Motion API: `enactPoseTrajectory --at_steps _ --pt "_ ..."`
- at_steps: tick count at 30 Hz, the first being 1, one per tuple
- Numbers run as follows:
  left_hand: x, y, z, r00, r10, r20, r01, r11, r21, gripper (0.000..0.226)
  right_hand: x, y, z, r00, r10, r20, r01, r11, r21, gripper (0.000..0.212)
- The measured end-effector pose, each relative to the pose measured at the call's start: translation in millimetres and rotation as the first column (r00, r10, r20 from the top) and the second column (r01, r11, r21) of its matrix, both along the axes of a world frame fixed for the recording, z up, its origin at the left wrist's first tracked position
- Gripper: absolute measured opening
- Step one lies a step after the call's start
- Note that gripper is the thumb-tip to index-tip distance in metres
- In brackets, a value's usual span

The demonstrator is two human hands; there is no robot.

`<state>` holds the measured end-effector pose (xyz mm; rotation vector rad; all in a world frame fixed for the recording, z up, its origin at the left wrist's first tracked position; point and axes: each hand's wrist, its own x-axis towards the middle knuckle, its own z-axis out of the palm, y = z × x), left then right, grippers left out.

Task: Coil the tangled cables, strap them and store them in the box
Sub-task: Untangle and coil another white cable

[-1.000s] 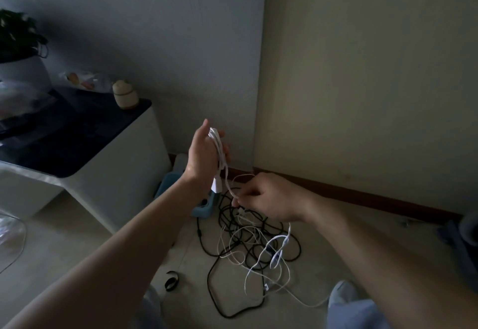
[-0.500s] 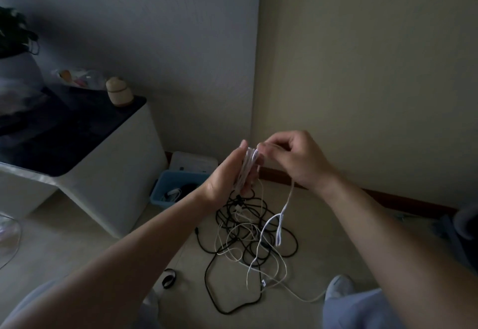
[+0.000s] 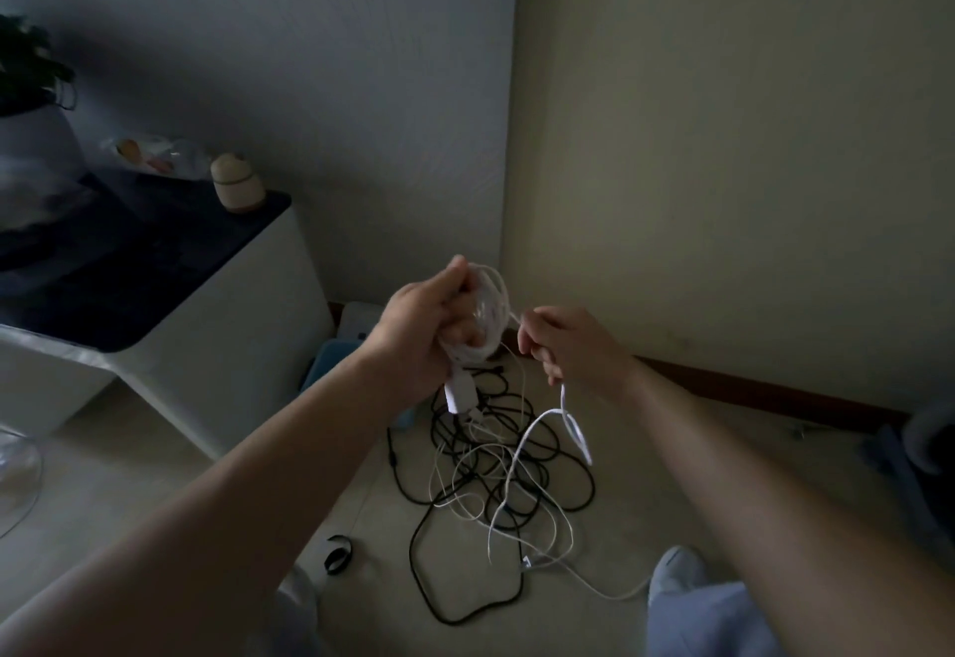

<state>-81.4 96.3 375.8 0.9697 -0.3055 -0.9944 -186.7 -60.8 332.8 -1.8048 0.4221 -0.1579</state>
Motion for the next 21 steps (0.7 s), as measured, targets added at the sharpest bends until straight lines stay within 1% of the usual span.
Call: enactPoseTrajectory --at_steps 4,5,7,10,12,13,17,19,21 --pt "19.4 6.9 7.3 0.961 0.183 -0.207 -0.203 0.975 -0.084 0.032 -4.3 9.8 -8.8 0.991 0.044 -0.123 -0.035 0.997 0.072 0.038" --pt "23.7 8.4 8.5 0.946 0.226 -0.234 -0.253 0.963 -0.092 0.032 -4.3 12.2 -8.3 0.99 0.051 -0.134 -0.041 0.996 0.078 0.038" --pt "29.6 10.1 9.2 0.921 0.316 -0.226 -0.344 0.934 -0.095 0.029 -2.9 17.5 -5.7 0.986 0.08 -0.145 -0.068 0.994 0.085 0.034" --pt "33.2 8.6 8.4 0.905 0.405 -0.129 -0.418 0.904 -0.089 0.025 -3.6 26.5 -0.8 0.969 0.181 -0.169 -0.17 0.982 0.081 0.026" --pt "33.5 7.0 7.9 0.91 0.415 -0.001 -0.414 0.907 -0.076 0.026 -5.0 32.6 3.0 0.96 0.237 -0.148 -0.226 0.97 0.089 0.016" --pt "32.7 6.3 7.2 0.909 0.41 0.078 -0.405 0.912 -0.068 0.026 -5.4 35.4 4.8 0.96 0.251 -0.126 -0.238 0.965 0.107 0.016" --pt "25.0 2.2 0.7 0.87 0.365 0.331 -0.367 0.928 -0.058 0.032 -4.8 41.0 11.9 0.971 0.233 -0.052 -0.221 0.959 0.179 0.031" --pt "21.2 0.0 -2.9 0.86 0.334 0.386 -0.346 0.937 -0.041 0.042 -5.5 41.7 14.6 0.967 0.251 -0.035 -0.24 0.952 0.19 0.034" --pt "18.2 -2.3 -4.5 0.865 0.323 0.385 -0.341 0.94 -0.024 0.052 -6.6 42.1 17.0 0.953 0.3 -0.038 -0.288 0.938 0.194 0.038"
